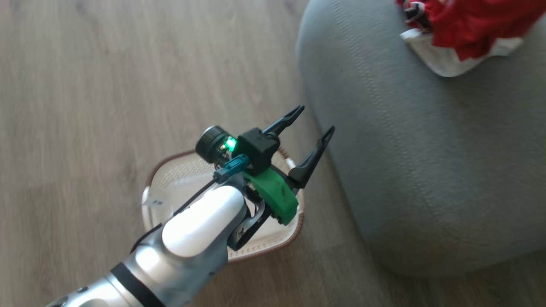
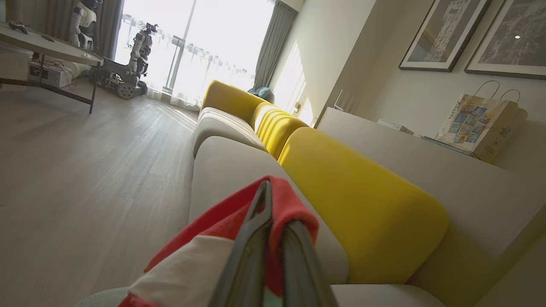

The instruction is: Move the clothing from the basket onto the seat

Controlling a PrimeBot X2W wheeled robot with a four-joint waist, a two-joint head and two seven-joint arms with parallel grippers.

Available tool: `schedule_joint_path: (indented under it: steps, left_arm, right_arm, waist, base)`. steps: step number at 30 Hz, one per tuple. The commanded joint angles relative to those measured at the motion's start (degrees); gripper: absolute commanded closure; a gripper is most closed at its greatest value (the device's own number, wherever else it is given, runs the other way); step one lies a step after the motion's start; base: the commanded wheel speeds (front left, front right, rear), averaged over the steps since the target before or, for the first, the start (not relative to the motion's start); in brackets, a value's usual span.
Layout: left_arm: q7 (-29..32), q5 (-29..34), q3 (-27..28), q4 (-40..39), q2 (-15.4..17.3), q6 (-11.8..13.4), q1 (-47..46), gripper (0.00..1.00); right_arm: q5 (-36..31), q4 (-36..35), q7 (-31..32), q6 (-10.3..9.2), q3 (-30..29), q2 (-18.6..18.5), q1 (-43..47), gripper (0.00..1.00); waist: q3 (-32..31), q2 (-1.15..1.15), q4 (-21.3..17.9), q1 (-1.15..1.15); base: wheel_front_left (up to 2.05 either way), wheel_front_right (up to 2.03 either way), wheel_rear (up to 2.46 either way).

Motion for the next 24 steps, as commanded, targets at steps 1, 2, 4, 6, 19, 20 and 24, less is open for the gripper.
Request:
schedule_joint_path:
  steps: [1, 2, 4, 6, 19, 20, 24]
  left_arm:
    - [0.27, 0.68, 1.10, -2.24, 1.05, 0.51, -2.55, 0.00]
    - [0.55, 1.04, 0.91, -2.88, 1.17, 0.70, -2.94, 0.00]
    - [0.99, 1.49, 0.75, -4.14, 1.45, 1.04, -3.56, 0.00]
    - [1.34, 1.84, 0.61, -5.26, 1.64, 1.33, -4.07, 0.00]
    - [2.11, 2.55, -0.14, -8.10, 2.49, 2.30, -4.88, 0.00]
    - [2.09, 2.51, -0.16, -8.11, 2.55, 2.32, -4.87, 0.00]
    - [2.02, 2.27, -0.17, -7.85, 2.95, 2.49, -4.54, 0.00]
  right_arm:
    - [-0.88, -0.36, -0.59, -0.02, -0.60, -0.84, -1.24, 1.00]
    - [-1.72, 1.51, -1.00, -0.02, -1.58, -1.18, -1.82, 1.00]
    - [-3.38, 5.26, -1.71, -0.02, -3.78, -1.62, -2.78, 1.00]
    - [-4.93, 8.82, -2.39, -0.02, -6.45, -1.76, -3.39, 1.00]
    - [-18.01, 22.91, -5.48, -0.02, -19.54, 2.88, -2.04, 1.00]
    - [-18.94, 23.49, -5.48, -0.02, -20.18, 3.22, -1.76, 1.00]
    - [-21.31, 25.65, -5.46, -0.02, -21.77, 5.14, -1.39, 1.00]
  waist:
    - [3.92, 0.00, 3.97, 0.00]
    - [4.78, 0.00, 4.87, 0.00]
    - [6.35, 0.00, 6.49, 0.00]
    - [7.70, 0.00, 7.98, 0.00]
    - [12.11, 0.00, 10.78, 0.00]
    - [12.17, 0.00, 10.76, 0.00]
    - [11.98, 0.00, 10.08, 0.00]
  base:
    - [0.00, 0.00, 0.00]
    - [0.00, 0.00, 0.00]
    - [0.00, 0.00, 0.00]
    - [0.00, 0.00, 0.00]
    - [0.00, 0.00, 0.00]
    - [0.00, 0.00, 0.00]
    - [0.00, 0.00, 0.00]
